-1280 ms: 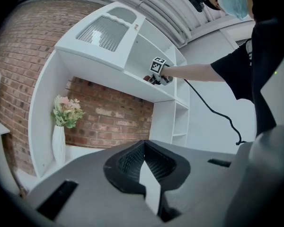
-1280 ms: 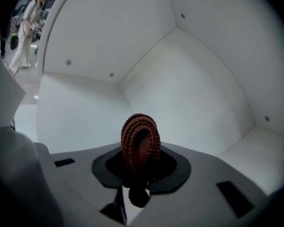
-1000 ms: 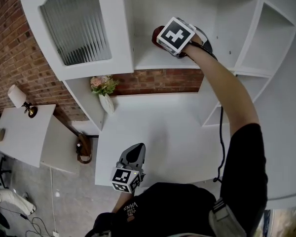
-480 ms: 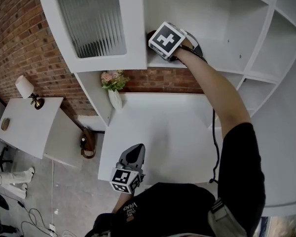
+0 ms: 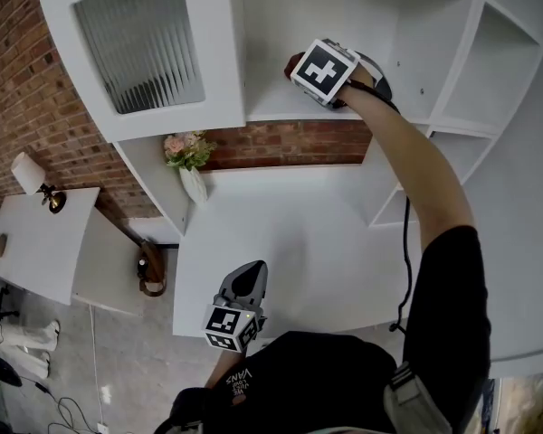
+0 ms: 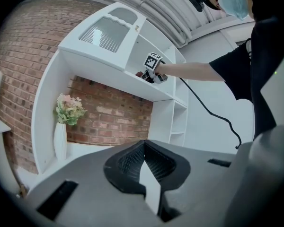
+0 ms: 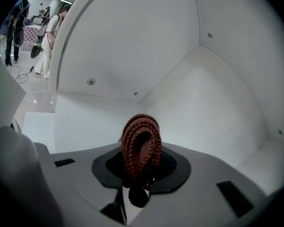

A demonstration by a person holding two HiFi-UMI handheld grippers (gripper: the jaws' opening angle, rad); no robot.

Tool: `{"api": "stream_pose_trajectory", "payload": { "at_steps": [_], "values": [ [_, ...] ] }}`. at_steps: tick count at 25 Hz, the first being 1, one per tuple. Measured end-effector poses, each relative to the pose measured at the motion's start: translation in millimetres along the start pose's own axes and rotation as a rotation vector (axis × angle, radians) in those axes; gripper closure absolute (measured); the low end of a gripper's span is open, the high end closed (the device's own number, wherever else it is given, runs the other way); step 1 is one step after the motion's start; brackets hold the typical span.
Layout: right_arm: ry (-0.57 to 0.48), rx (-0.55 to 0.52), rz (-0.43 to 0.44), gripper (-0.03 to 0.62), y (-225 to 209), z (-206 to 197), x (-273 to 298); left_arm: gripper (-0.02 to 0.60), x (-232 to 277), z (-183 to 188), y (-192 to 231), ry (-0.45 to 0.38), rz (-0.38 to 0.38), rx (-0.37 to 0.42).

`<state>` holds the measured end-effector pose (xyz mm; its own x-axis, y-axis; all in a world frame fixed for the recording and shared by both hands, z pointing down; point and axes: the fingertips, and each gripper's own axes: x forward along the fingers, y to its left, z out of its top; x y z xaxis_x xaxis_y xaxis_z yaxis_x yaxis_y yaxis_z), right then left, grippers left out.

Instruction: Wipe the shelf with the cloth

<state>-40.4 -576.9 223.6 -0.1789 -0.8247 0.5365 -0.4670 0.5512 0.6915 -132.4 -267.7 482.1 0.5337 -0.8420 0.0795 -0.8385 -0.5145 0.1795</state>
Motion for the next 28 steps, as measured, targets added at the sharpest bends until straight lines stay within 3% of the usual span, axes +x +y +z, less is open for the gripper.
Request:
{"api": "stream_pose_trajectory", "payload": {
  "at_steps": [11,20,28],
  "values": [
    [0.220,-0.036,-0.118,0.505,-54.9,-102.9,-14.5,0.574,30.9,-8.5,-26.5,0.028,-0.117,0.010],
    [0.587,-0.286,-0.255,0.505,-81.3,-178.3,-30.9,0.574,36.3,-11.7,-38.3,0.035,-0.154,0.011],
    [0.532,-0.204,-0.252,0.505,-85.1,-174.7,-35.8,0.574,31.2,-11.0,-32.6,0.037,-0.145,0.007]
  ]
}}
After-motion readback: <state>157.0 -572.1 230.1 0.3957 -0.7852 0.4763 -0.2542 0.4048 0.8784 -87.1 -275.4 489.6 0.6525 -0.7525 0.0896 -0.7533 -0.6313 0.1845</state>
